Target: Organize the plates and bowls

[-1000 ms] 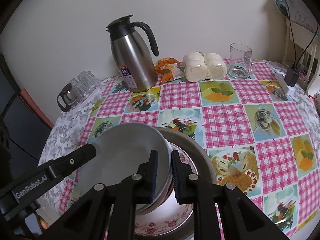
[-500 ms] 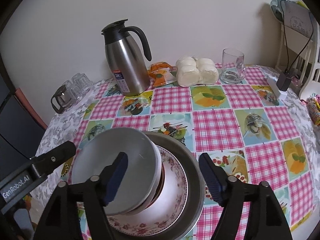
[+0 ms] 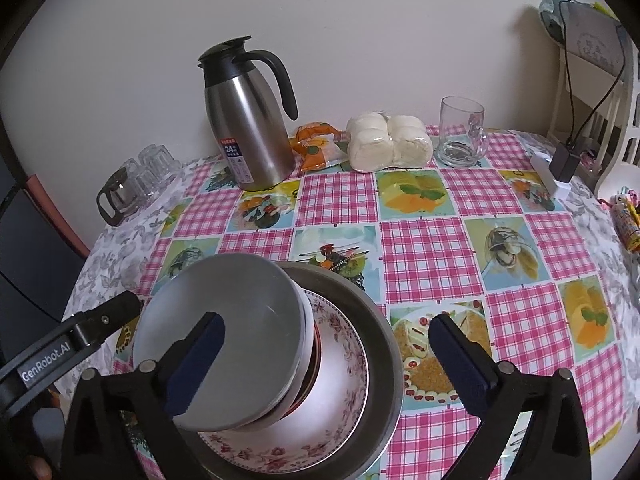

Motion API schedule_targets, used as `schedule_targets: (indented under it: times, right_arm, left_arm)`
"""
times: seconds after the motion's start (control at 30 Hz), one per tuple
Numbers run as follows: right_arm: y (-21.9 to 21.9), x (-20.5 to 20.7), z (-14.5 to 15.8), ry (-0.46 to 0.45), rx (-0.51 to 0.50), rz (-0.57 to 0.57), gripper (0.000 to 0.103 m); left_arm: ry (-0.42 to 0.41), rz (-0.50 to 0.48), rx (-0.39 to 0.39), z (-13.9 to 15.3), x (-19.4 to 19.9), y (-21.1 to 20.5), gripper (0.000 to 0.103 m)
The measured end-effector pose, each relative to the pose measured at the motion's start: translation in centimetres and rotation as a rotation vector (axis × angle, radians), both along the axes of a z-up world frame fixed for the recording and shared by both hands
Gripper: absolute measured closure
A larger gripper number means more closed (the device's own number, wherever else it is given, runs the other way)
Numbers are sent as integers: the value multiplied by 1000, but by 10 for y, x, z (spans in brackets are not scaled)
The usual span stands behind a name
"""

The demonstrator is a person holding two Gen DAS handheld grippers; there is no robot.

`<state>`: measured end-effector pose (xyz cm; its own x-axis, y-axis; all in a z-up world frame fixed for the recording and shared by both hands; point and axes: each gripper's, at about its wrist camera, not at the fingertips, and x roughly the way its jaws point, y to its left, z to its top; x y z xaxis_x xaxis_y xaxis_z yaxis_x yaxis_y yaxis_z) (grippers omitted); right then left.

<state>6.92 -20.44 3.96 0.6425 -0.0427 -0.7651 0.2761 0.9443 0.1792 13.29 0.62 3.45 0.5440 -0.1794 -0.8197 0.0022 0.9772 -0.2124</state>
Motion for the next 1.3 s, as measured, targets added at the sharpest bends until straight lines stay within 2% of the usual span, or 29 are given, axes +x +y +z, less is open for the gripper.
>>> schedule_targets:
  times: [0.47, 0.73, 0.93, 1.1, 1.3]
  right_arm:
    - [-1, -8, 7, -14, -20, -3, 0]
    - [5, -36, 14, -44, -26, -19, 0]
    - [12, -70, 8, -61, -22, -9, 0]
    - [10, -96, -10, -40, -30, -9, 0]
    - [4, -116, -30, 5, -29, -37, 0]
  left_arm:
    - [-38, -12, 38, 8, -6, -4, 0]
    - [-109, -27, 31, 19, -35, -6, 1]
    - [-118, -2, 109, 15, -63, -6, 1]
    - [-82, -34, 112, 3, -84, -7, 1]
    - [-19, -46, 174, -17, -103, -8, 1]
